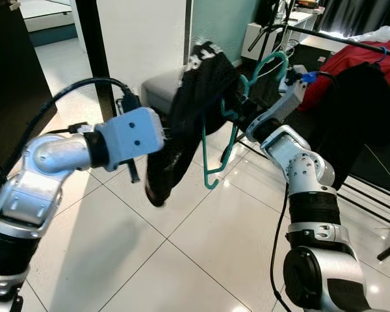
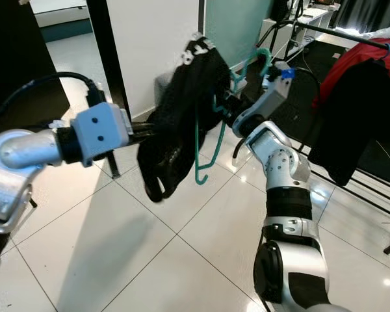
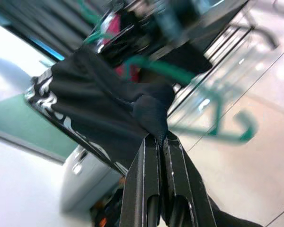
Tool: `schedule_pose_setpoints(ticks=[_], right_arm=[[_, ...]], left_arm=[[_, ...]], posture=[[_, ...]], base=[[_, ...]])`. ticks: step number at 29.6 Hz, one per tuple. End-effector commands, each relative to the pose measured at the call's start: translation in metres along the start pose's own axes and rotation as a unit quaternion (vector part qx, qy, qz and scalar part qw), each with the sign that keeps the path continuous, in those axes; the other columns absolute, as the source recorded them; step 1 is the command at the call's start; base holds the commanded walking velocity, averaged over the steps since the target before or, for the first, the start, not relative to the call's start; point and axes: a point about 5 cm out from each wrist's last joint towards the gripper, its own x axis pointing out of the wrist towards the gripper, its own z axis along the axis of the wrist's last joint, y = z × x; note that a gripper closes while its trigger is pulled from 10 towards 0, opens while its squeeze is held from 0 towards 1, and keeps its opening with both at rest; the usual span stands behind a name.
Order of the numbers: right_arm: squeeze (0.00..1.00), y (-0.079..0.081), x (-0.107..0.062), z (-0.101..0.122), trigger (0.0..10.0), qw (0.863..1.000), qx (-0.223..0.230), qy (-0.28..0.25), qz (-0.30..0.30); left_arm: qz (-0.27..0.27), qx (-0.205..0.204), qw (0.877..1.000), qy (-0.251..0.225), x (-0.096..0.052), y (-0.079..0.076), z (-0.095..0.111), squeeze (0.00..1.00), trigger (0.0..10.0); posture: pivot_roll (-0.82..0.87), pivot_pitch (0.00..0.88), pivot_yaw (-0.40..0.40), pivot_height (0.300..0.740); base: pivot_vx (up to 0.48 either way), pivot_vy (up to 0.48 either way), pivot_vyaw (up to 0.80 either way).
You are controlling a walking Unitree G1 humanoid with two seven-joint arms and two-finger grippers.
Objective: Hang hanger
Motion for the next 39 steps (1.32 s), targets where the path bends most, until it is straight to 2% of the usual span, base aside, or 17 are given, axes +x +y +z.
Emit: schedule_pose_setpoints(ticks=[1, 2, 4, 6, 7, 10, 12, 14, 18, 19, 20, 22, 23, 27, 29, 33, 39], right_arm=[[0.00, 0.003, 0.001, 0.016, 10.0, 0.999, 0.012, -0.046, 0.001], [0.00, 0.006, 0.004, 0.018, 10.0, 0.997, 0.044, -0.055, 0.001], [0.00, 0.006, 0.004, 0.018, 10.0, 0.997, 0.044, -0.055, 0.001], [0.00, 0.019, 0.009, 0.011, 10.0, 0.992, 0.111, -0.049, 0.027], [0.00, 0.019, 0.009, 0.011, 10.0, 0.992, 0.111, -0.049, 0.027], [0.00, 0.029, 0.012, 0.006, 10.0, 0.985, 0.163, -0.048, 0.041], [0.00, 0.034, 0.015, 0.006, 10.0, 0.976, 0.205, -0.065, 0.023], [0.00, 0.034, 0.016, 0.006, 10.0, 0.973, 0.217, -0.073, 0.013], [0.00, 0.034, 0.017, 0.008, 10.0, 0.970, 0.226, -0.084, -0.001], [0.00, 0.032, 0.019, 0.010, 10.0, 0.971, 0.221, -0.091, -0.029], [0.00, 0.040, 0.021, 0.005, 10.0, 0.979, 0.192, -0.066, -0.030], [0.00, 0.040, 0.021, 0.005, 10.0, 0.979, 0.192, -0.066, -0.030], [0.00, 0.047, 0.022, 0.000, 10.0, 0.987, 0.152, -0.041, -0.029], [0.00, 0.050, 0.023, 0.005, 10.0, 0.987, 0.151, -0.044, -0.023], [0.00, 0.042, 0.022, 0.020, 10.0, 0.986, 0.154, -0.050, -0.028], [0.00, 0.040, 0.021, 0.024, 10.0, 0.985, 0.161, -0.051, -0.027], [0.00, 0.055, 0.014, 0.030, 10.0, 0.986, 0.153, -0.017, 0.065]], left_arm=[[-0.017, -0.002, 1.000, -0.007, 0.001, -0.006, 0.003, 0.00, 10.0], [-0.026, -0.013, 0.999, -0.021, 0.008, -0.016, 0.006, 0.00, 10.0], [-0.026, -0.013, 0.999, -0.021, 0.008, -0.016, 0.006, 0.00, 10.0], [-0.046, -0.032, 0.997, -0.045, 0.023, -0.034, 0.012, 0.00, 10.0], [-0.046, -0.032, 0.997, -0.045, 0.023, -0.034, 0.012, 0.00, 10.0], [-0.059, -0.041, 0.996, -0.052, 0.031, -0.046, 0.013, 0.00, 10.0], [-0.068, -0.047, 0.995, -0.053, 0.034, -0.055, 0.013, 0.00, 10.0], [-0.070, -0.048, 0.995, -0.052, 0.035, -0.057, 0.013, 0.00, 10.0], [-0.072, -0.050, 0.995, -0.051, 0.036, -0.059, 0.012, 0.00, 10.0], [-0.074, -0.052, 0.995, -0.045, 0.036, -0.062, 0.011, 0.00, 10.0], [-0.074, -0.053, 0.995, -0.041, 0.036, -0.063, 0.009, 0.00, 10.0], [-0.074, -0.053, 0.995, -0.041, 0.036, -0.063, 0.009, 0.00, 10.0], [-0.071, -0.053, 0.995, -0.036, 0.036, -0.063, 0.008, 0.00, 10.0], [-0.066, -0.051, 0.996, -0.032, 0.035, -0.062, 0.007, 0.00, 10.0], [-0.050, -0.043, 0.998, -0.014, 0.029, -0.053, 0.001, 0.00, 10.0], [-0.046, -0.040, 0.998, -0.008, 0.027, -0.051, -0.002, 0.00, 10.0], [-0.011, -0.026, 0.999, 0.035, 0.008, -0.033, -0.016, 0.00, 10.0]], posture=[[0.01, 0.045, -0.074, 0.740], [0.01, 0.047, -0.072, 0.740], [0.01, 0.047, -0.072, 0.740], [0.01, 0.048, -0.074, 0.740], [0.01, 0.048, -0.074, 0.740], [0.01, 0.049, -0.072, 0.740], [0.01, 0.050, -0.070, 0.740], [0.01, 0.050, -0.070, 0.740], [0.01, 0.050, -0.070, 0.740], [0.00, 0.052, -0.070, 0.740], [0.00, 0.052, -0.073, 0.740], [0.00, 0.052, -0.073, 0.740], [0.00, 0.052, -0.074, 0.740], [0.00, 0.053, -0.078, 0.740], [0.00, 0.050, -0.079, 0.740], [0.00, 0.050, -0.079, 0.740], [0.00, 0.044, -0.079, 0.740]], base=[[0.000, 0.000, 0.00], [0.000, 0.000, 0.00], [0.000, 0.000, 0.00], [0.000, 0.000, 0.00], [0.000, 0.000, 0.00], [0.000, 0.000, 0.00], [0.000, 0.000, 0.00], [0.000, 0.000, 0.00], [0.000, 0.000, 0.00], [0.000, 0.000, 0.00], [0.000, 0.000, 0.00], [0.000, 0.000, 0.00], [0.000, 0.000, 0.00], [0.000, 0.000, 0.00], [0.000, 0.000, 0.00], [0.000, 0.000, 0.00], [0.000, 0.000, 0.00]])
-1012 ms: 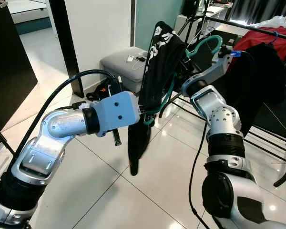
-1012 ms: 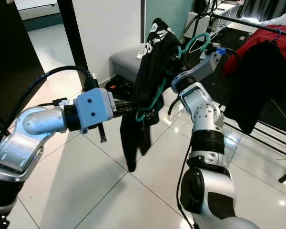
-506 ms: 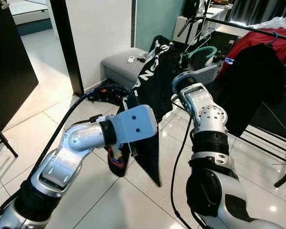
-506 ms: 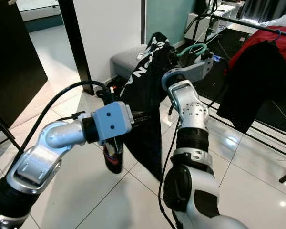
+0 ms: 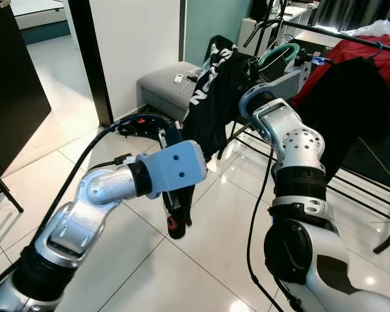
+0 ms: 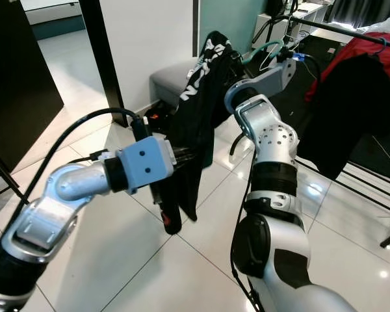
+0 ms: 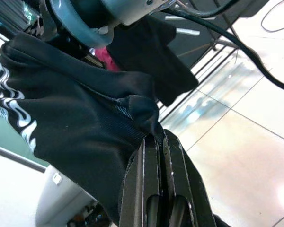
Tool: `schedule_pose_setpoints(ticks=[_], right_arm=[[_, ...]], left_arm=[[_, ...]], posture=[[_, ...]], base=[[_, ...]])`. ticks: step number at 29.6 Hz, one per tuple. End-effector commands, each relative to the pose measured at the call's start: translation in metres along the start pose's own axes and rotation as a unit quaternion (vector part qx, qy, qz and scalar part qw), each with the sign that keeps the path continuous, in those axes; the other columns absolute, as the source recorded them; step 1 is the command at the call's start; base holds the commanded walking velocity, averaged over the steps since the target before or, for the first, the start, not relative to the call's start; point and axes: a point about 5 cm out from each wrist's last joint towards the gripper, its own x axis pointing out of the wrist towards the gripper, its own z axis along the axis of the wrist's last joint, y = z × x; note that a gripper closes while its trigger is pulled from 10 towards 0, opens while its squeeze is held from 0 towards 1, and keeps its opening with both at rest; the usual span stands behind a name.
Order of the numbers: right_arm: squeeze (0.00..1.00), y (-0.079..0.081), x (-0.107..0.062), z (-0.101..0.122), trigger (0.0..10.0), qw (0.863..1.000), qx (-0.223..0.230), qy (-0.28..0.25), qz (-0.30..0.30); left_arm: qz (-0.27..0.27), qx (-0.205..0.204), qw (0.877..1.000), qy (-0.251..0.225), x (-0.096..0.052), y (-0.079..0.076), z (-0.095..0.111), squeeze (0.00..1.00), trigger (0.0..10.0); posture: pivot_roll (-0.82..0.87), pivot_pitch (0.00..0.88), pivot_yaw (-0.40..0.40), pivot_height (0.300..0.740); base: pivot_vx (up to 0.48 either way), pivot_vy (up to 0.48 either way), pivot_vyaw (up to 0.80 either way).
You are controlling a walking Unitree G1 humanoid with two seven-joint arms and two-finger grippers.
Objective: Hang hanger
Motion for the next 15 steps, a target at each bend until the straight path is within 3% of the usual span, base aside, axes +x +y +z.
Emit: schedule_pose_setpoints(ticks=[1, 6, 13, 15], right_arm=[[0.00, 0.020, -0.006, 0.010, 10.0, 0.997, -0.006, -0.001, 0.074], [0.00, 0.020, -0.011, 0.008, 10.0, 0.995, -0.012, 0.014, 0.094], [0.00, 0.006, -0.022, 0.004, 10.0, 0.994, 0.018, 0.019, 0.110], [0.00, 0.006, -0.022, 0.004, 10.0, 0.994, 0.018, 0.019, 0.110]], left_arm=[[0.005, -0.005, 0.999, 0.039, -0.012, 0.004, -0.015, 0.00, 10.0], [0.021, 0.000, 0.998, 0.058, -0.020, 0.011, -0.021, 0.00, 10.0], [0.072, 0.010, 0.991, 0.109, -0.047, 0.028, -0.034, 0.00, 10.0], [0.072, 0.010, 0.991, 0.109, -0.047, 0.028, -0.034, 0.00, 10.0]], posture=[[0.00, 0.043, -0.080, 0.740], [0.00, 0.041, -0.082, 0.740], [0.01, 0.041, -0.085, 0.740], [0.01, 0.041, -0.085, 0.740]], base=[[0.000, 0.000, 0.00], [0.000, 0.000, 0.00], [0.000, 0.000, 0.00], [0.000, 0.000, 0.00]])
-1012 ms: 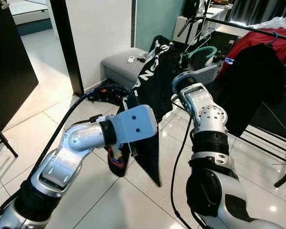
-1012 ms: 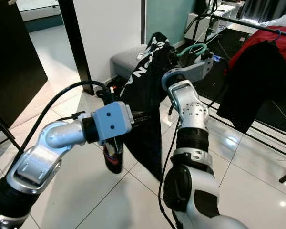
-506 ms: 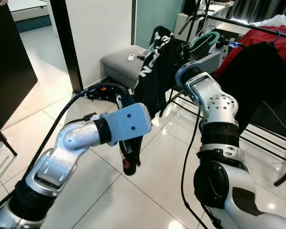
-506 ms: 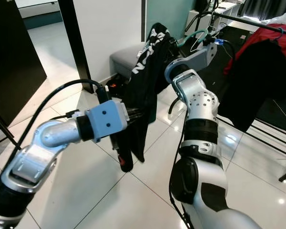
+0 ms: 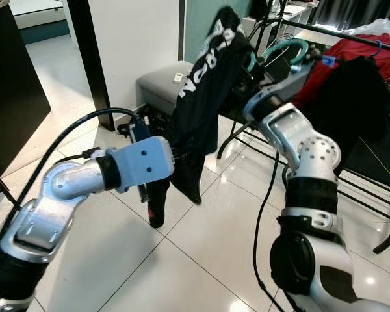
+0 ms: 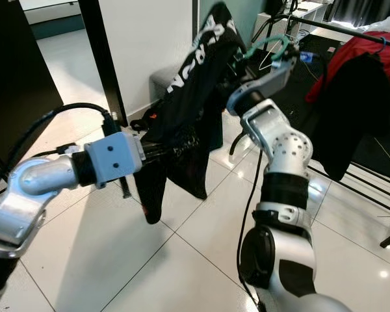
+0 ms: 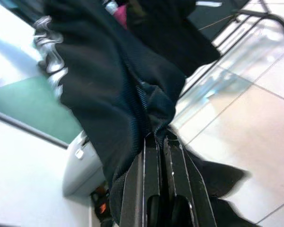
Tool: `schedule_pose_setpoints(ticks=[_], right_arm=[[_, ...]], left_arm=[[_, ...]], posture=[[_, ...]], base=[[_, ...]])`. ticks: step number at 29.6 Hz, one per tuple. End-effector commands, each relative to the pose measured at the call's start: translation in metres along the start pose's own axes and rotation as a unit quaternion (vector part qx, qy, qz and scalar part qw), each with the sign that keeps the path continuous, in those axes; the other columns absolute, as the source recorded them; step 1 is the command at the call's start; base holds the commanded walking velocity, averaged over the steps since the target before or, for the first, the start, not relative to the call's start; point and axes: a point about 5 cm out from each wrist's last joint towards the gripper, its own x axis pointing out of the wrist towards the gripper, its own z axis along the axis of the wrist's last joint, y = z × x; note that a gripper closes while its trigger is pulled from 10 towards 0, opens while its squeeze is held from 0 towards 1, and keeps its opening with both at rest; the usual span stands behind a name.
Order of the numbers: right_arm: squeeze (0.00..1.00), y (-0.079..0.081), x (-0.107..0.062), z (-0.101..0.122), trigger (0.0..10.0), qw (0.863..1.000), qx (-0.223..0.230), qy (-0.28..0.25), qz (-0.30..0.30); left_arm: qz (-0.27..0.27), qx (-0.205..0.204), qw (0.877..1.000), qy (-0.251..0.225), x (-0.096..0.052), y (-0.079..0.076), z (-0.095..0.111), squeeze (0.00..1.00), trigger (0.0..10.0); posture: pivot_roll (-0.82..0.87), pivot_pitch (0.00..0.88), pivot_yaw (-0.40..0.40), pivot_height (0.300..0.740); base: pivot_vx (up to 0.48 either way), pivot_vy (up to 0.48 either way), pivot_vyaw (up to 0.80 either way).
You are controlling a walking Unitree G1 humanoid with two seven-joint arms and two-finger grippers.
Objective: Hang hanger
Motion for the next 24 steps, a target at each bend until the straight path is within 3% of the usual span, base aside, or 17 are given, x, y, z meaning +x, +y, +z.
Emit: schedule_pose_setpoints(ticks=[1, 4, 6, 9, 15, 20, 24], right_arm=[[0.00, 0.010, -0.002, 0.003, 10.0, 0.999, 0.002, 0.002, 0.042], [0.00, 0.004, -0.003, -0.007, 10.0, 0.999, -0.007, 0.021, 0.036], [0.00, -0.011, -0.001, -0.021, 10.0, 0.999, -0.029, 0.041, -0.003], [0.00, -0.016, -0.001, -0.024, 10.0, 0.998, -0.036, 0.046, -0.018], [0.00, -0.022, 0.004, -0.028, 10.0, 0.995, -0.066, 0.055, -0.041], [0.00, -0.024, 0.004, -0.028, 10.0, 0.993, -0.085, 0.065, -0.046], [0.00, -0.033, 0.001, -0.018, 10.0, 0.991, -0.099, 0.039, -0.080]], left_arm=[[0.017, -0.009, 0.998, 0.053, -0.010, 0.005, -0.018, 0.00, 10.0], [0.037, -0.006, 0.997, 0.063, -0.015, 0.011, -0.021, 0.00, 10.0], [0.093, -0.013, 0.993, 0.065, -0.025, 0.029, -0.025, 0.00, 10.0], [0.112, -0.019, 0.992, 0.061, -0.029, 0.035, -0.025, 0.00, 10.0], [0.159, -0.093, 0.983, -0.003, -0.039, 0.045, -0.018, 0.00, 10.0], [0.178, -0.122, 0.976, -0.034, -0.050, 0.051, -0.014, 0.00, 10.0], [0.174, -0.141, 0.973, -0.062, -0.059, 0.058, -0.008, 0.00, 10.0]], posture=[[0.01, 0.042, -0.086, 0.740], [0.01, 0.049, -0.088, 0.740], [0.01, 0.053, -0.086, 0.740], [0.01, 0.053, -0.086, 0.740], [0.01, 0.058, -0.094, 0.740], [0.01, 0.065, -0.099, 0.740], [0.02, 0.071, -0.098, 0.740]], base=[[0.000, 0.000, 0.00], [0.000, 0.000, 0.00], [0.000, 0.000, 0.00], [0.000, 0.000, 0.00], [0.000, 0.000, 0.00], [0.000, 0.000, 0.00], [0.000, 0.000, 0.00]])
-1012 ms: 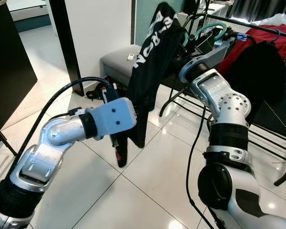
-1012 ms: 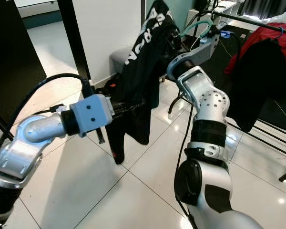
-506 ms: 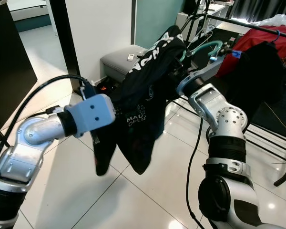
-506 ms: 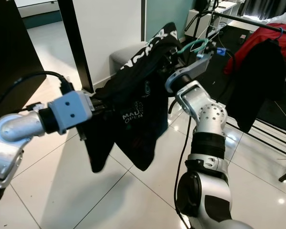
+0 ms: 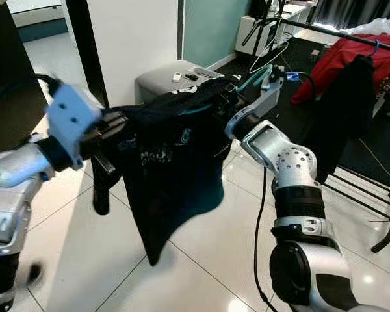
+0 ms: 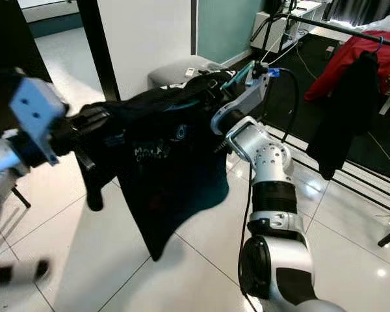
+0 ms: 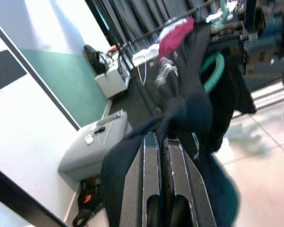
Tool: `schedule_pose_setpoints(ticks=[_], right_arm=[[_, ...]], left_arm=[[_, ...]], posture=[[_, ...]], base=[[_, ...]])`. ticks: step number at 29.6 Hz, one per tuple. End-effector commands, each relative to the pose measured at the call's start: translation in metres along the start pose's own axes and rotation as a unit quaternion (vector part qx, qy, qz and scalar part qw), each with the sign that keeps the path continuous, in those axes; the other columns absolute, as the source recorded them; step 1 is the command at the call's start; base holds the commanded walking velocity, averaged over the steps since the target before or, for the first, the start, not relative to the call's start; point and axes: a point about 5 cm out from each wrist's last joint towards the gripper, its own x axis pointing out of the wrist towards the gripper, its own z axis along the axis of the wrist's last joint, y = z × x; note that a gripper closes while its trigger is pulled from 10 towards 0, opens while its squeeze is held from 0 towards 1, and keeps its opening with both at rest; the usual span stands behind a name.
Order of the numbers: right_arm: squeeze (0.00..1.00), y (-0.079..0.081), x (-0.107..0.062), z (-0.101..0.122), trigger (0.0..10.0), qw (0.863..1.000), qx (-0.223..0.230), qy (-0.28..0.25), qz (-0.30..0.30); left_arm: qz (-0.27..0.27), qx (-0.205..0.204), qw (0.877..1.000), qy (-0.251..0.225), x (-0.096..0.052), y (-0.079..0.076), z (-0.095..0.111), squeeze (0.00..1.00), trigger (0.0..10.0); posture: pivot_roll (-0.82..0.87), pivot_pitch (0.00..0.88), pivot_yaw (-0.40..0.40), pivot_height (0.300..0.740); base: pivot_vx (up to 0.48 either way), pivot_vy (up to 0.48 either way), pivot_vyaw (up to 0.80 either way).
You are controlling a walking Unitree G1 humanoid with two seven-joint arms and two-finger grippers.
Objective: Hang hanger
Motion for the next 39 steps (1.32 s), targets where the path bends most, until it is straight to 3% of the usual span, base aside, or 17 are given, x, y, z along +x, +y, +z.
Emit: schedule_pose_setpoints(ticks=[1, 4, 8, 10, 15, 19, 21, 26, 31, 36, 38, 39], right_arm=[[0.00, -0.011, -0.003, 0.005, 10.0, 0.999, -0.014, -0.007, -0.034], [0.00, -0.015, -0.004, 0.008, 10.0, 0.998, -0.014, -0.020, -0.050], [0.00, -0.027, -0.006, 0.018, 10.0, 0.993, -0.004, -0.062, -0.098], [0.00, -0.028, -0.006, 0.020, 10.0, 0.992, -0.005, -0.068, -0.105], [0.00, -0.029, -0.007, 0.023, 10.0, 0.991, -0.008, -0.073, -0.110], [0.00, -0.032, -0.009, 0.034, 10.0, 0.989, 0.016, -0.095, -0.115], [0.00, -0.033, -0.011, 0.044, 10.0, 0.985, 0.060, -0.120, -0.112], [0.00, -0.035, -0.016, 0.058, 10.0, 0.978, 0.098, -0.148, -0.107], [0.00, -0.035, -0.017, 0.062, 10.0, 0.977, 0.095, -0.157, -0.107], [0.00, -0.035, -0.012, 0.049, 10.0, 0.978, 0.097, -0.144, -0.111], [0.00, -0.036, -0.010, 0.044, 10.0, 0.978, 0.094, -0.142, -0.119], [0.00, -0.036, -0.010, 0.044, 10.0, 0.978, 0.094, -0.142, -0.119]], left_arm=[[0.022, 0.003, 1.000, -0.016, -0.008, 0.011, 0.010, 0.00, 10.0], [0.010, -0.008, 1.000, -0.026, -0.007, 0.009, 0.013, 0.00, 10.0], [-0.065, -0.035, 0.997, -0.022, -0.003, -0.015, 0.011, 0.00, 10.0], [-0.076, -0.038, 0.996, -0.014, -0.003, -0.020, 0.009, 0.00, 10.0], [-0.077, -0.038, 0.996, -0.008, -0.004, -0.021, 0.007, 0.00, 10.0], [-0.076, -0.031, 0.997, 0.013, -0.007, -0.019, 0.001, 0.00, 10.0], [-0.073, -0.024, 0.996, 0.036, -0.011, -0.018, -0.006, 0.00, 10.0], [-0.068, -0.018, 0.996, 0.054, -0.015, -0.017, -0.012, 0.00, 10.0], [-0.070, -0.018, 0.996, 0.059, -0.016, -0.018, -0.014, 0.00, 10.0], [-0.089, -0.028, 0.995, 0.027, 0.002, -0.035, -0.007, 0.00, 10.0], [-0.119, -0.046, 0.992, -0.010, 0.017, -0.060, 0.004, 0.00, 10.0], [-0.119, -0.046, 0.992, -0.010, 0.017, -0.060, 0.004, 0.00, 10.0]], posture=[[0.02, 0.071, -0.098, 0.740], [0.02, 0.071, -0.098, 0.740], [0.02, 0.071, -0.097, 0.740], [0.02, 0.071, -0.097, 0.740], [0.02, 0.071, -0.097, 0.740], [0.02, 0.072, -0.098, 0.740], [0.02, 0.073, -0.094, 0.740], [0.02, 0.074, -0.093, 0.740], [0.01, 0.073, -0.089, 0.740], [0.02, 0.073, -0.092, 0.740], [0.03, 0.073, -0.094, 0.740], [0.03, 0.073, -0.094, 0.740]], base=[[0.000, 0.000, 0.00], [0.000, 0.000, 0.00], [0.000, 0.000, 0.00], [0.000, 0.000, 0.00], [0.000, 0.000, 0.00], [0.000, 0.000, 0.00], [0.000, 0.000, 0.00], [0.000, 0.000, 0.00], [0.000, 0.000, 0.00], [0.000, 0.000, 0.00], [0.000, 0.000, 0.00], [0.000, 0.000, 0.00]])
